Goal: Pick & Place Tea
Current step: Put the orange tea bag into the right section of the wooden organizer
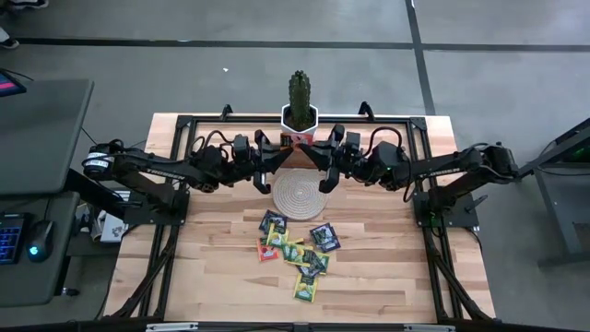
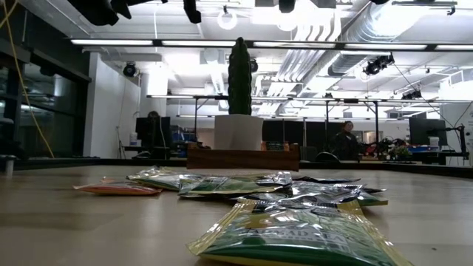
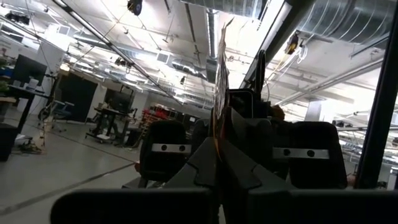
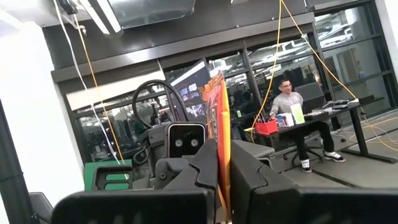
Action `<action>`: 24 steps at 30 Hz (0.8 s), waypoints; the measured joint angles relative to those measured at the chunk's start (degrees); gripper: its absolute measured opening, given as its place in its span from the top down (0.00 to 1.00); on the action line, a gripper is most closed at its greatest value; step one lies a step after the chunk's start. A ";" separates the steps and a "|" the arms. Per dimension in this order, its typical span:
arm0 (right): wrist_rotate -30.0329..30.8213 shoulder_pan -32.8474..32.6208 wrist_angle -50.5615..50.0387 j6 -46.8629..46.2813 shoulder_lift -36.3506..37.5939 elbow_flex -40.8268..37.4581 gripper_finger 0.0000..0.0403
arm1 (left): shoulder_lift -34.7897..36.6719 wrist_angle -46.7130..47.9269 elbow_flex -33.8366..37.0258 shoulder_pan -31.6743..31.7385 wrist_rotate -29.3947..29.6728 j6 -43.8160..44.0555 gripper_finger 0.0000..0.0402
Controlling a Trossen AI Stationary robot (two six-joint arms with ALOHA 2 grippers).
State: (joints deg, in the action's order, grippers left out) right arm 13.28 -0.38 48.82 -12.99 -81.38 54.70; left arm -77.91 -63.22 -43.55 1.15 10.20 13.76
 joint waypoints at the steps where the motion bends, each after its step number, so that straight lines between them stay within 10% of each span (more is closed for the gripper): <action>1: 0.00 0.00 -0.02 0.00 0.00 -0.02 0.98 | 0.00 0.02 0.00 0.00 0.04 0.00 1.00; 24: -2.15 0.02 -7.46 1.90 5.62 -0.02 0.61 | 0.01 2.46 0.02 0.02 -3.53 0.00 1.00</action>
State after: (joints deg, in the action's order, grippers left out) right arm 11.13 -0.36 41.36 -11.09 -75.77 54.68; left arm -77.90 -60.77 -43.53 1.16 6.67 13.76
